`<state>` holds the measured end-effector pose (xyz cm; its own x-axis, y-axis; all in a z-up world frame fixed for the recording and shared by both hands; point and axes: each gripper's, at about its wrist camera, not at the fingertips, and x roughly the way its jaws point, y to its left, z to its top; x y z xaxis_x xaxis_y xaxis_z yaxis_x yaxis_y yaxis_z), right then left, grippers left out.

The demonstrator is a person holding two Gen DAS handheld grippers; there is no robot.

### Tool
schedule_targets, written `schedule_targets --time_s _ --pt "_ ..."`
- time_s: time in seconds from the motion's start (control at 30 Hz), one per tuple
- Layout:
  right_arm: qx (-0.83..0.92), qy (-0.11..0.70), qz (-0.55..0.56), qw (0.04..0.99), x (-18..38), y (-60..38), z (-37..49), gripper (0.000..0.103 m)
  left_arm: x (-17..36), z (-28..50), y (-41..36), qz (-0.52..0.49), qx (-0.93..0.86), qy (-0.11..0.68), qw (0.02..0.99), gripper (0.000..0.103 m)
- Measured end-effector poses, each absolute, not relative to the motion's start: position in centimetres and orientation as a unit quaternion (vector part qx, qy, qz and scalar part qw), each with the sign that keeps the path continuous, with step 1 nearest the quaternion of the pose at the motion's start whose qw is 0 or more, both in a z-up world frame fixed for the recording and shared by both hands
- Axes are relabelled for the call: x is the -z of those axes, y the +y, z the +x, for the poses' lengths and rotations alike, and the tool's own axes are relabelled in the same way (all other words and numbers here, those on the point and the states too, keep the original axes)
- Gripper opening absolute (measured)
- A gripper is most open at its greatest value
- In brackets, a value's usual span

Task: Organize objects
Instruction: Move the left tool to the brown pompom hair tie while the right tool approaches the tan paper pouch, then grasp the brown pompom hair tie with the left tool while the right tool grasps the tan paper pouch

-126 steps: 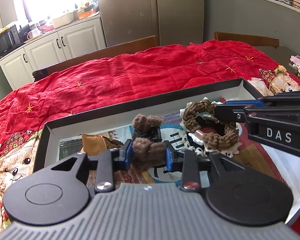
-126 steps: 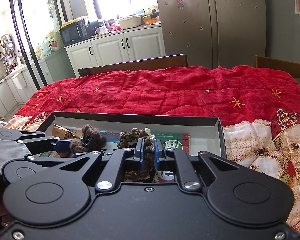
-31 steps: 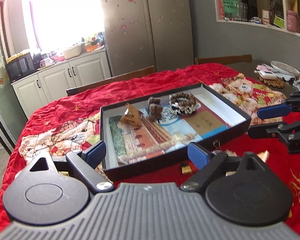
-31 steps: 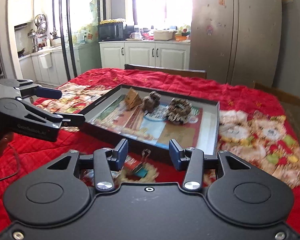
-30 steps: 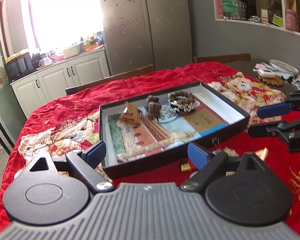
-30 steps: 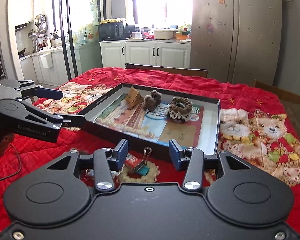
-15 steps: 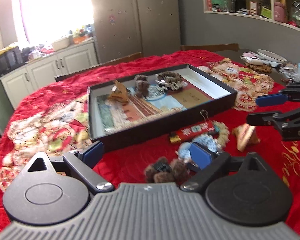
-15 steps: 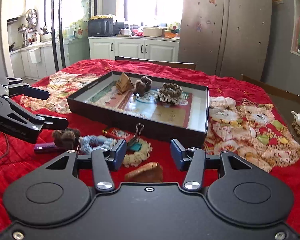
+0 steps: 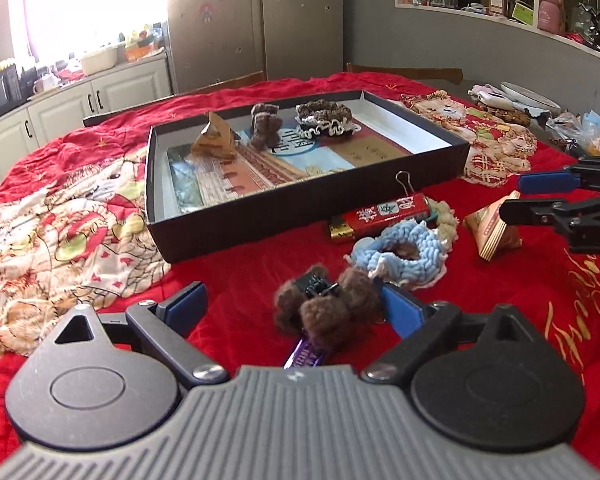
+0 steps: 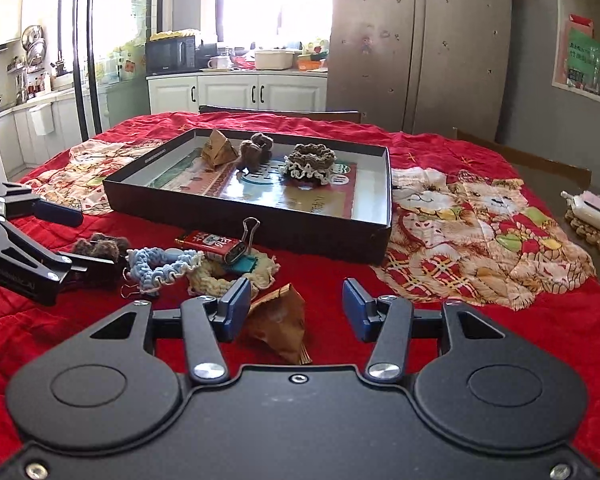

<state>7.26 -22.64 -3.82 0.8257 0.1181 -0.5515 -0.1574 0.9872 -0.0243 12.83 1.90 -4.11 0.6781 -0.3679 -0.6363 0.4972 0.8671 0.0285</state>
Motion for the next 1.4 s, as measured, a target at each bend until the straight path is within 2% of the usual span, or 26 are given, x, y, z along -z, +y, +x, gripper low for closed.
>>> schedule_targets --time_s 0.1,0.23,0.53,0.6,0.7,1.1,1.4 --pt "-0.075 0.294 -0.03 0.952 4.3 -22.7 7.4 0.049 4.2 12.8 1.6 0.103 0.241 0.32 0.91 0.096" --pt "-0.086 0.303 -0.03 0.949 4.9 -22.4 7.5 0.049 4.4 12.9 1.3 0.106 0.243 0.319 0.91 0.091" --pt "-0.1 0.316 -0.033 0.943 5.8 -21.7 8.0 0.047 5.0 13.2 1.1 0.099 0.254 0.335 0.902 0.074" --pt "-0.1 0.317 -0.031 0.943 5.9 -21.7 8.0 0.047 5.1 13.2 1.1 0.096 0.256 0.337 0.901 0.066" --pt "-0.106 0.32 -0.03 0.941 6.0 -21.7 8.1 0.042 5.1 13.3 1.0 0.09 0.258 0.34 0.9 0.059" --pt "-0.109 0.321 -0.037 0.94 6.2 -21.5 8.1 0.036 4.9 13.1 1.1 0.082 0.245 0.341 0.904 0.049" --pt "-0.11 0.314 -0.049 0.942 6.2 -21.3 7.7 0.03 4.5 12.7 1.1 0.079 0.242 0.338 0.906 0.047"
